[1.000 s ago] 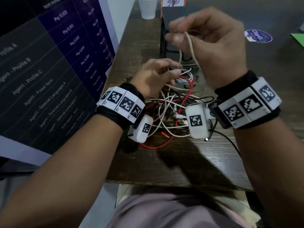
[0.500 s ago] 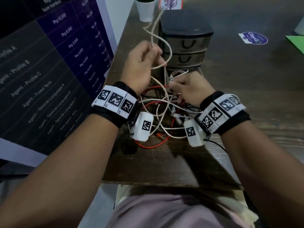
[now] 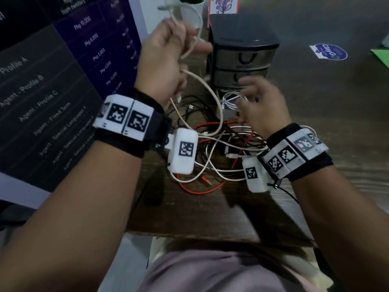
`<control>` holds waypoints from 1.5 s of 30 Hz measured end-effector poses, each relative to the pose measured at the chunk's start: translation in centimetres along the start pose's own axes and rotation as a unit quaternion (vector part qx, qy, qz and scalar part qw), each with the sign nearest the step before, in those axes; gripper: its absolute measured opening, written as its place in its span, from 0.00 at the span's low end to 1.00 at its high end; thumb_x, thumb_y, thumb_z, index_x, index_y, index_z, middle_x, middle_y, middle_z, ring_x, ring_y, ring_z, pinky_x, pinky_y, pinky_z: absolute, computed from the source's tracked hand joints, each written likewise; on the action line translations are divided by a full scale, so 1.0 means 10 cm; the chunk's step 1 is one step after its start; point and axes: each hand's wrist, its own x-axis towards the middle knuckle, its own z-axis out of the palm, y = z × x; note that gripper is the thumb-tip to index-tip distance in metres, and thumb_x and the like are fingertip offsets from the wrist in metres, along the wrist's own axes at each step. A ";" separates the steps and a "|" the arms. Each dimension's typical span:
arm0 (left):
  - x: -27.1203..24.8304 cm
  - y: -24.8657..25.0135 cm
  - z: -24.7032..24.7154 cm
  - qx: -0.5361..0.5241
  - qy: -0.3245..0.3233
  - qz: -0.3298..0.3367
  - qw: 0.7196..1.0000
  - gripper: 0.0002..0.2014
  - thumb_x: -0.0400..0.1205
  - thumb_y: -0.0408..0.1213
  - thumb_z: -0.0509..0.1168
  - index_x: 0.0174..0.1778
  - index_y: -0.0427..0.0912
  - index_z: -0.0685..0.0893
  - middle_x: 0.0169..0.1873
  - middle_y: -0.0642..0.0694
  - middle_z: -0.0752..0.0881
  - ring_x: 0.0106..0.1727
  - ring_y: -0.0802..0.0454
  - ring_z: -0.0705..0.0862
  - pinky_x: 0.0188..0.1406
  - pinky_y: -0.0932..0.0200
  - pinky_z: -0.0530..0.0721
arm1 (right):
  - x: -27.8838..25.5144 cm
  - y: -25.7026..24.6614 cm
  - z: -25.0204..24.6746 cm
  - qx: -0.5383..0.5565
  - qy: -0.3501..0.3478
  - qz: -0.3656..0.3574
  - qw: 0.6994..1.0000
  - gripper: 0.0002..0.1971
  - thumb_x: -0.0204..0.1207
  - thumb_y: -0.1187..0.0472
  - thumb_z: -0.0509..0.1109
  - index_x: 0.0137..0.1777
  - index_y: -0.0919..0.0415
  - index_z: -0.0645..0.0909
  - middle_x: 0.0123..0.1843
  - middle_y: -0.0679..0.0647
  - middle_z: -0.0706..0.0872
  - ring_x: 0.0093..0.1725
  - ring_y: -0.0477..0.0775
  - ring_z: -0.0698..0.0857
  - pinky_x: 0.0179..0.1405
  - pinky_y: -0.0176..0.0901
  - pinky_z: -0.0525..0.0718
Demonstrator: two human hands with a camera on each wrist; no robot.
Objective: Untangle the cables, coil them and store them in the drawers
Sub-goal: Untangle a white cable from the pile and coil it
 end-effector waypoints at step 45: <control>-0.35 -0.28 0.17 0.153 0.001 0.008 0.988 0.11 0.84 0.27 0.66 0.58 0.43 0.88 0.45 0.52 0.92 0.43 0.68 0.88 0.47 0.71 0.84 | -0.35 -0.32 -0.01 0.141 -0.168 -0.083 0.972 0.07 0.83 0.62 0.67 0.59 0.55 0.81 0.29 0.57 0.83 0.29 0.59 0.85 0.46 0.64 0.86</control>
